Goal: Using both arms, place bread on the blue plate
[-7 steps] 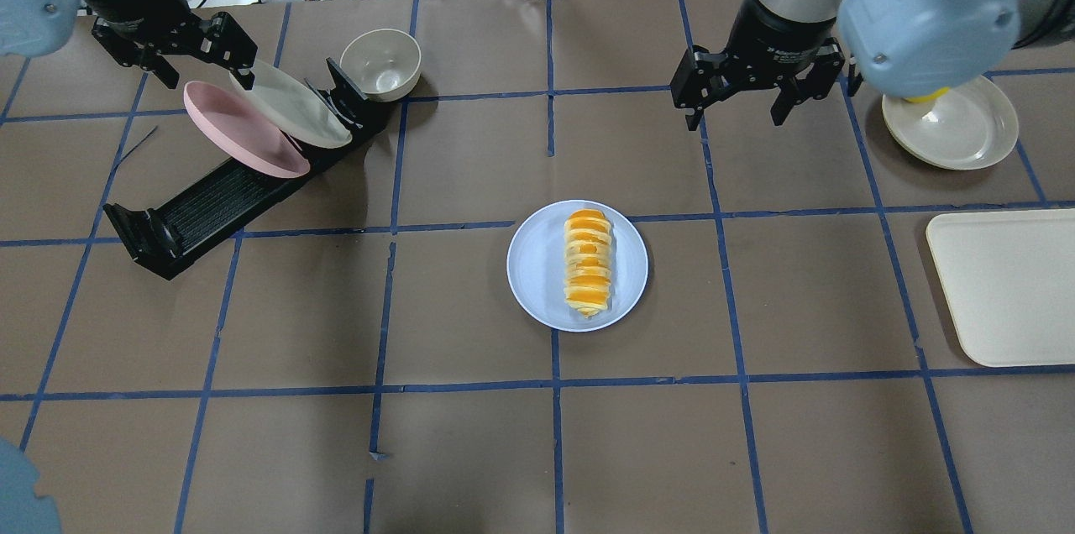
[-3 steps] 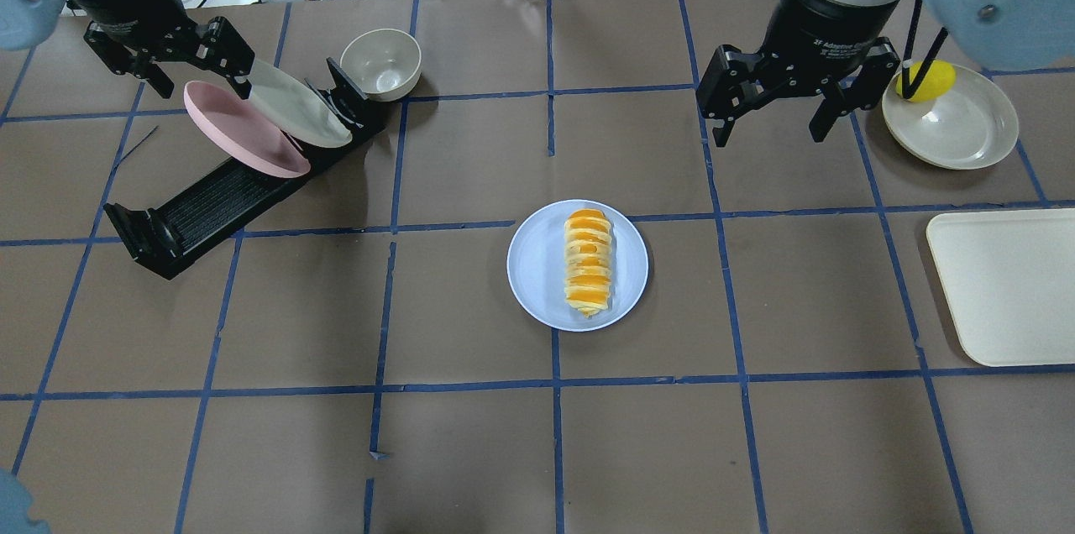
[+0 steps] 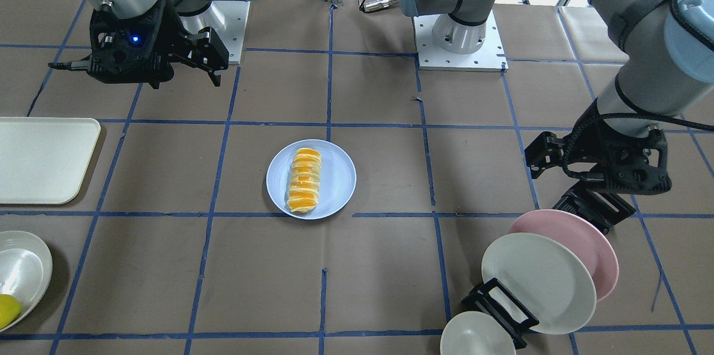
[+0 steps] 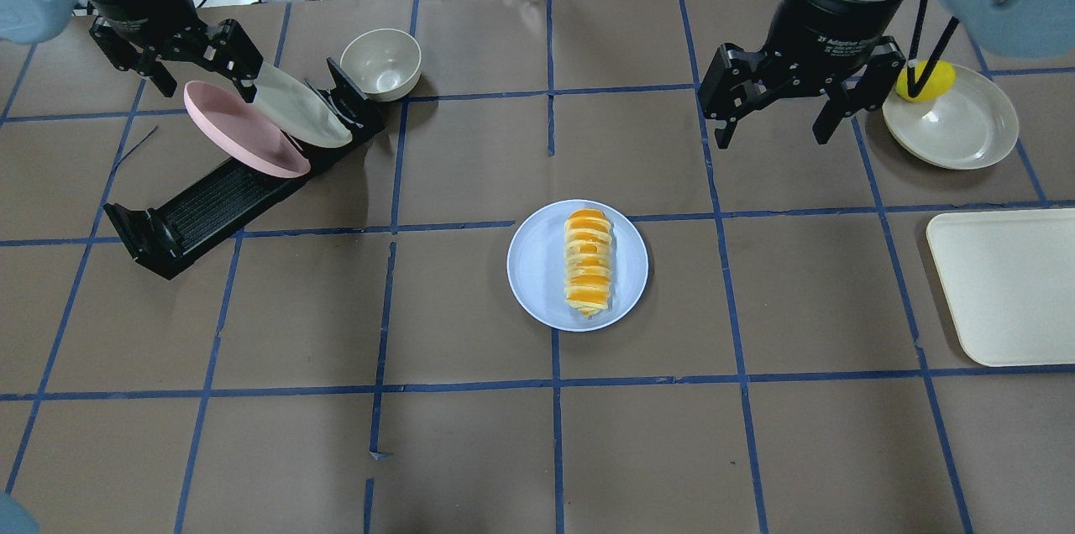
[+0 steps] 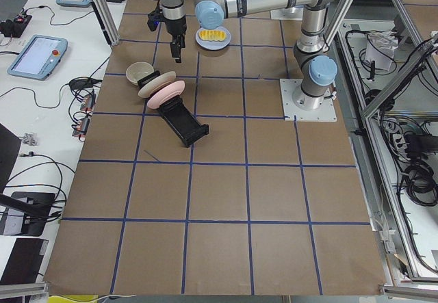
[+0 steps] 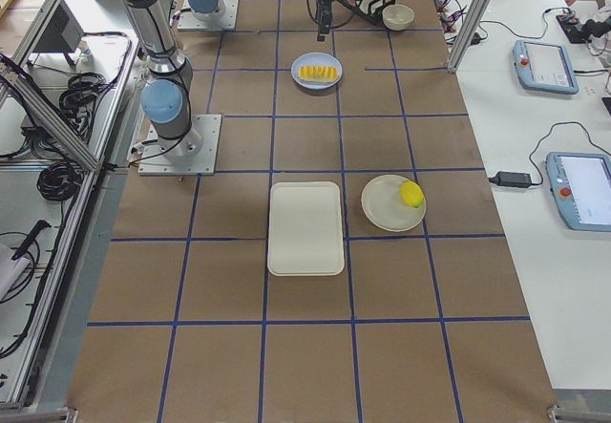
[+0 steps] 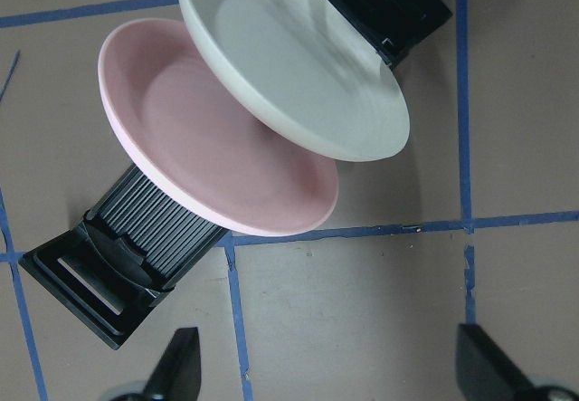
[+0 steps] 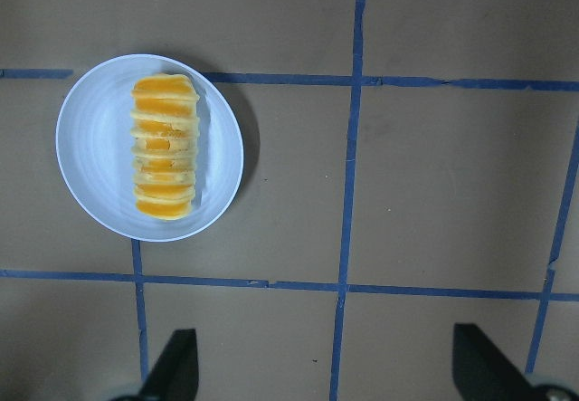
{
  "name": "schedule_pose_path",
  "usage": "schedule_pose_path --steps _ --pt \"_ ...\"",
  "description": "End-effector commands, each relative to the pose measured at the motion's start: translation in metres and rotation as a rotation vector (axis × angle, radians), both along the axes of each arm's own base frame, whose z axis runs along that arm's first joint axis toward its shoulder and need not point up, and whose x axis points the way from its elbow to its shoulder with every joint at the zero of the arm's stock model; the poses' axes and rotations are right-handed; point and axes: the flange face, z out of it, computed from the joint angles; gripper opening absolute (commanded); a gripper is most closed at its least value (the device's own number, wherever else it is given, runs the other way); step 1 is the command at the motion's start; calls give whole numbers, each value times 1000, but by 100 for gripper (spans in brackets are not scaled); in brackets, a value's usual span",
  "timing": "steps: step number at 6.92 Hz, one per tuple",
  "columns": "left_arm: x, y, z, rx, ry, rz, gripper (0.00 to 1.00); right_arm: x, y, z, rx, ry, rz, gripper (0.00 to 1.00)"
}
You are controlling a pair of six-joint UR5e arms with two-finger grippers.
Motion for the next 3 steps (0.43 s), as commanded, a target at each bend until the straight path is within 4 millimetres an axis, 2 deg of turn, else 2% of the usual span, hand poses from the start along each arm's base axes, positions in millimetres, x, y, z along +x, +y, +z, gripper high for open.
schedule_pose_path --steps 1,2,3 --pt "-57 16 9 -22 1 33 100 0 0 -1 2 0 0 100" --pt "-74 26 18 -38 1 1 100 0 0 1 -1 0 1 100" --pt "-77 35 24 -44 0 -4 100 0 -1 0 -1 0 1 100"
